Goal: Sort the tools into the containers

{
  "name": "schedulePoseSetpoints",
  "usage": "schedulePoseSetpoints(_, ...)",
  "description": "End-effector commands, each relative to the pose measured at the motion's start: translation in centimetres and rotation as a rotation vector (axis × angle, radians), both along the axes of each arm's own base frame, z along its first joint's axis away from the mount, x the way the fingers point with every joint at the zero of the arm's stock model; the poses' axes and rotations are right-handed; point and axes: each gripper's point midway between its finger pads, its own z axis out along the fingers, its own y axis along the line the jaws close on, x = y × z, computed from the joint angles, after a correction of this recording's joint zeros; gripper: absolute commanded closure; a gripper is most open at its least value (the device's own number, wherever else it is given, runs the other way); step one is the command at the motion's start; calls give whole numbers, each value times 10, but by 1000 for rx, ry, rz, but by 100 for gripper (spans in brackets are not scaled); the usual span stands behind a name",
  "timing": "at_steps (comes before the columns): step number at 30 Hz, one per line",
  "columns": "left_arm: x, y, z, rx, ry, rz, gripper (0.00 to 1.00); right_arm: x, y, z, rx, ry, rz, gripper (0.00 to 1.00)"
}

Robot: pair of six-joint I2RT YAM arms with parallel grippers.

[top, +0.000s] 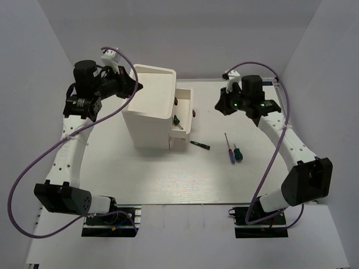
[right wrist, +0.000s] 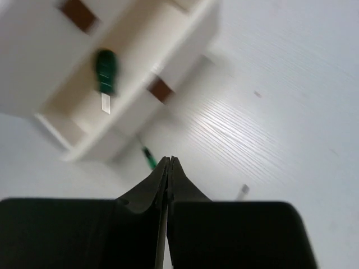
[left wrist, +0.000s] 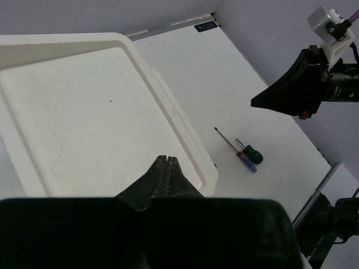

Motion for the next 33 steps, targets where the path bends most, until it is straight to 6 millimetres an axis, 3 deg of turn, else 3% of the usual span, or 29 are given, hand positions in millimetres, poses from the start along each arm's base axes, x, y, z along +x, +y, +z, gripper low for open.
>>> schedulePoseSetpoints(1,-6,-13,8,51,-41,-37,100,-12,-75,-67,-339,77,-98,100)
schedulePoseSetpoints(2,-8,-18,4,67,-37,-41,100,-16,-93,-79,-397,119,-127,100)
schedulePoseSetpoints(3,-6,-21,1,71,-28,-42,100,-44,-106,-106,-467,263,-101,100)
schedulePoseSetpoints(4,-6,-21,-2,84,-22,-38,100,-56,-116,-121,-502,321,-95,100)
schedulePoseSetpoints(5,-7,-25,-6,89,-14,-41,93,-64,-126,-131,-510,373,-105,93)
schedulePoseSetpoints(6,-9,-23,-9,93,-10,-33,84,-78,-132,-144,-529,432,-99,78)
schedulePoseSetpoints(7,-9,-25,-19,102,11,-29,67,-89,-136,-156,-532,479,-95,62)
schedulePoseSetpoints(10,-15,-26,-19,95,7,-26,41,-100,-141,-175,-547,534,-105,47)
schedulePoseSetpoints(14,-22,-29,-16,86,7,-19,36,-103,-143,-193,-562,606,-115,41)
schedulePoseSetpoints(22,-31,-31,-20,97,20,2,34,-101,-148,-227,-597,686,-137,43)
schedulePoseSetpoints(28,-33,-31,-22,109,36,13,41,-99,-148,-230,-590,697,-129,68)
schedulePoseSetpoints(33,-33,-35,-31,103,52,6,41,-106,-150,-218,-579,655,-72,99)
